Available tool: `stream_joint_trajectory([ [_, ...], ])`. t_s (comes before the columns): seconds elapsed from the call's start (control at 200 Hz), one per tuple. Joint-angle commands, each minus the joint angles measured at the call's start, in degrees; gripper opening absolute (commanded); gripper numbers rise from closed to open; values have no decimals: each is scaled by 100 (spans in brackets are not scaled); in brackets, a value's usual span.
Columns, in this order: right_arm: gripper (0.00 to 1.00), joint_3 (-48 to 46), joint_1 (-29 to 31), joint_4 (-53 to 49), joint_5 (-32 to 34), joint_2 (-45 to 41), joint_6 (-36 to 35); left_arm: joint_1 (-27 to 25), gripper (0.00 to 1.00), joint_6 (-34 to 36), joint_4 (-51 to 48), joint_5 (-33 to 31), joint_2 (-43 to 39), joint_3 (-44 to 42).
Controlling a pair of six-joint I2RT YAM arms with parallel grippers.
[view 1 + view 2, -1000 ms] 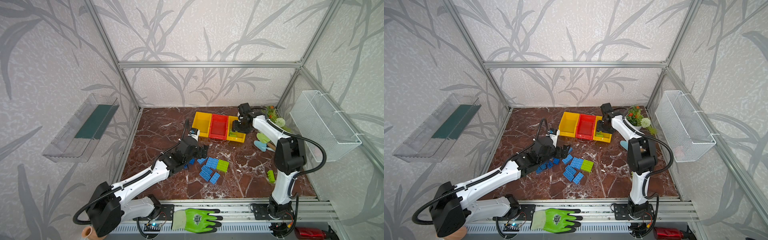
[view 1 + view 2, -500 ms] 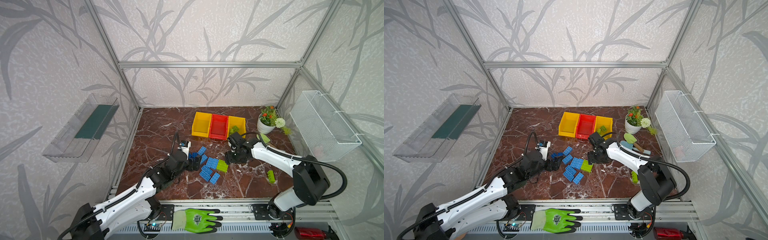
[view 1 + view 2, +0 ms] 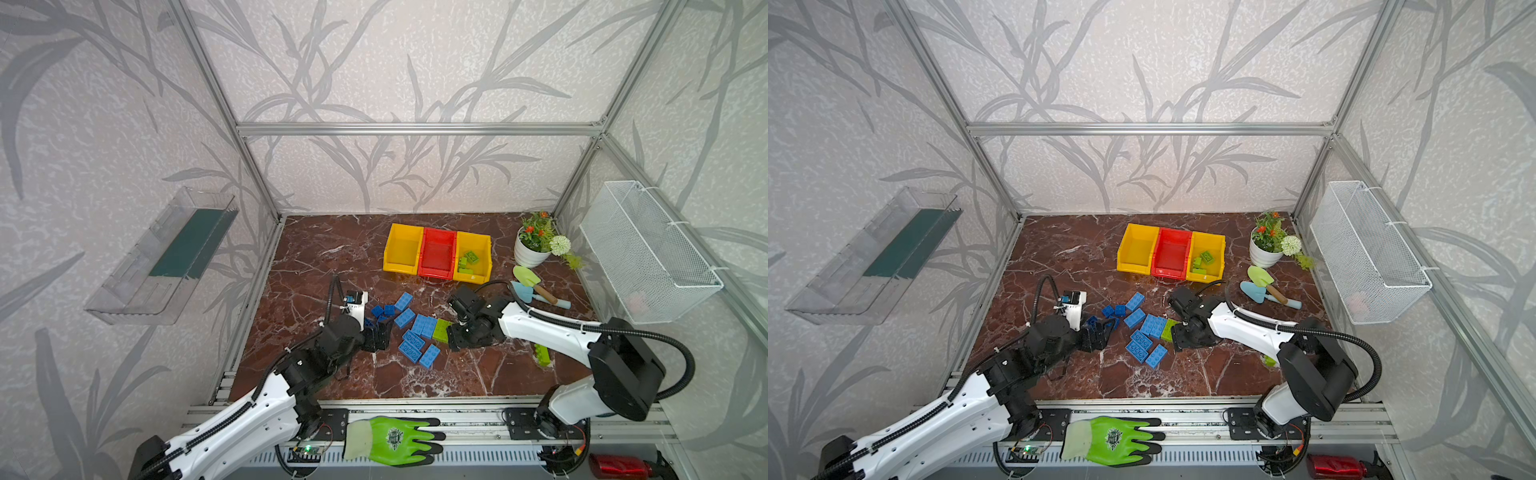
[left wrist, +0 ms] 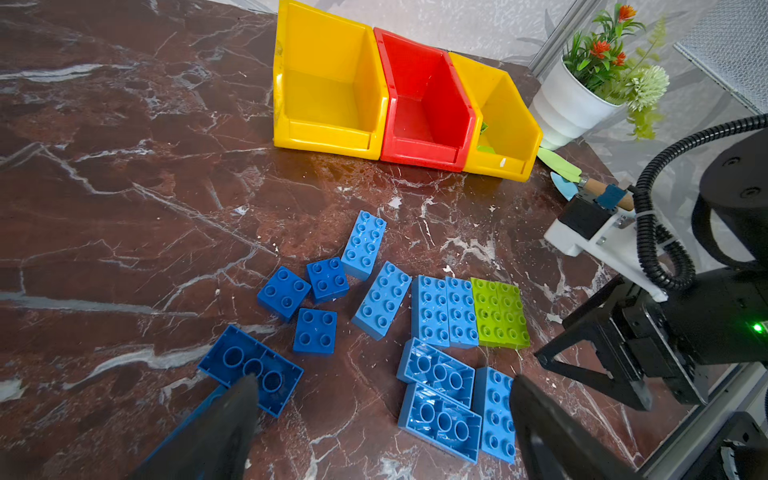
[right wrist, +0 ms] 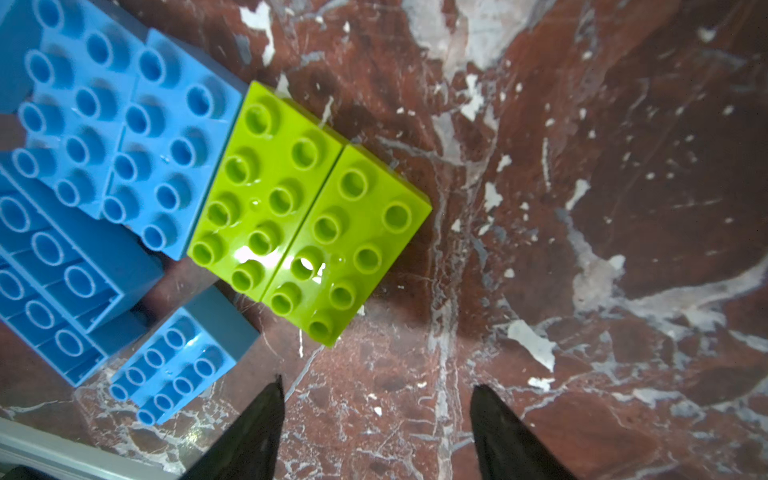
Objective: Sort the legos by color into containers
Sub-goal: 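Move the right gripper back down over the lime-green bricks in the pile, then grasp a lime-green 2x4 brick with the right gripper and lift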
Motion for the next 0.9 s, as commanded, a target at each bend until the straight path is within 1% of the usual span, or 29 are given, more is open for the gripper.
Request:
stream_joint_trajectory([
  [0.0,71,-2,80,253,0,190,126,-36,94,-113,-81,-130,-68,-60],
  [0.205,71,219,88,350,98,658,112,-34,93,-37,-203,-236,-68,0],
  [0.325,71,397,88,226,387,910,112,-36,93,-3,-246,-308,-73,10],
  [0.465,71,585,6,86,710,1016,55,-33,94,5,-253,-362,-61,10],
  [0.62,71,697,-420,-25,733,1062,-133,-34,94,56,-221,-423,13,45],
  [0.775,70,607,-927,66,658,987,-351,-32,94,99,-203,-463,138,107],
  [0.895,70,601,-1163,65,586,971,-464,-32,93,110,-135,-478,253,150],
])
